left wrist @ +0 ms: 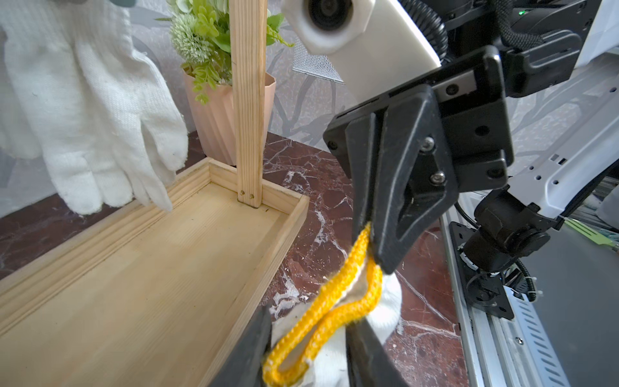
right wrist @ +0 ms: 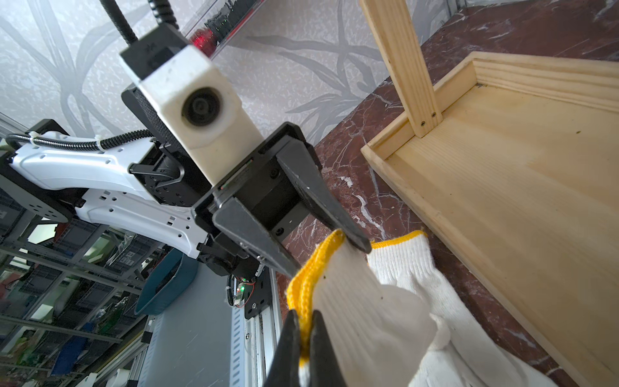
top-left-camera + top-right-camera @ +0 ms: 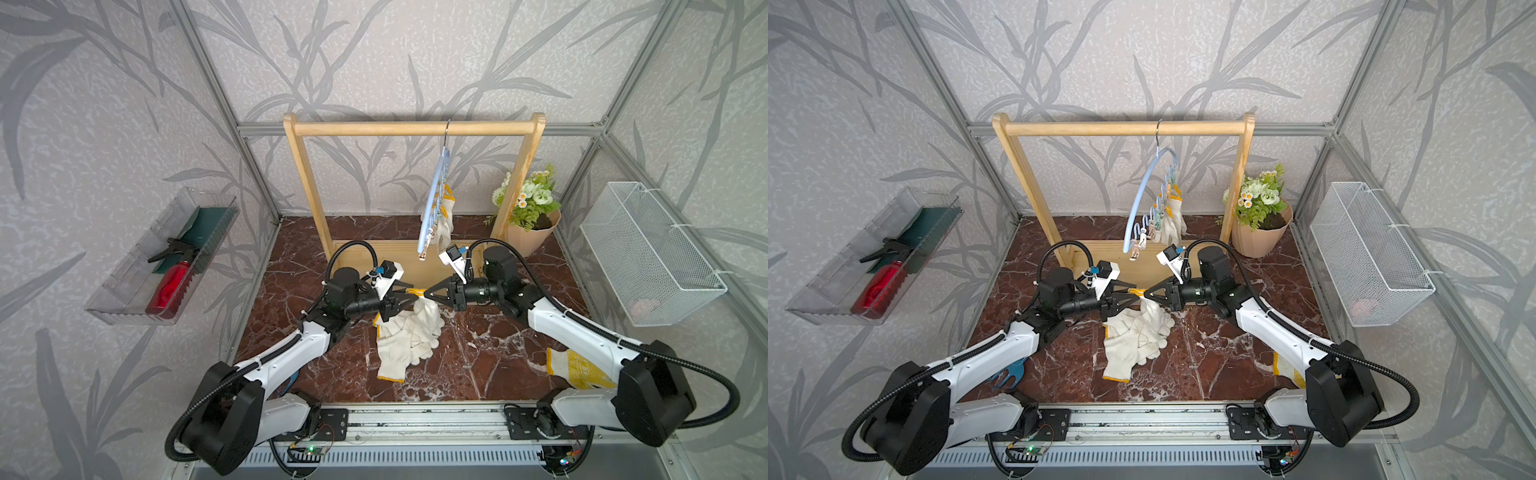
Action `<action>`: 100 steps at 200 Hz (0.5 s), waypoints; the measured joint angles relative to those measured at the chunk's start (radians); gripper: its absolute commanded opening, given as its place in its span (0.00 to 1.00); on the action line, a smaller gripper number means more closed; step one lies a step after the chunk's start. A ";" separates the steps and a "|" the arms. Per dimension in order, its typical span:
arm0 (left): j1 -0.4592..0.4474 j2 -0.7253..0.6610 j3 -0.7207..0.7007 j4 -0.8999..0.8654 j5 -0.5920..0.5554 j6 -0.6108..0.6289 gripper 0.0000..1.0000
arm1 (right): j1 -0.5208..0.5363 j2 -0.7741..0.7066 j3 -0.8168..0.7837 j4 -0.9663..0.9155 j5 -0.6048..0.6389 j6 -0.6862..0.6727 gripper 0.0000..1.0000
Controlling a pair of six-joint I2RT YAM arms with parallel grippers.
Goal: Clip the gloves onto a hanger to dry
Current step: Pick up the glove from the center of the board.
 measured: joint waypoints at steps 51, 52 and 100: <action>-0.002 0.027 0.010 0.035 0.011 -0.031 0.00 | -0.040 0.000 -0.027 0.064 -0.024 0.033 0.12; -0.002 0.028 0.011 0.036 0.011 -0.031 0.00 | -0.041 0.000 -0.027 0.066 -0.026 0.034 0.13; -0.003 0.028 0.048 0.030 0.011 -0.042 0.00 | -0.072 -0.002 -0.060 0.102 -0.048 -0.002 0.44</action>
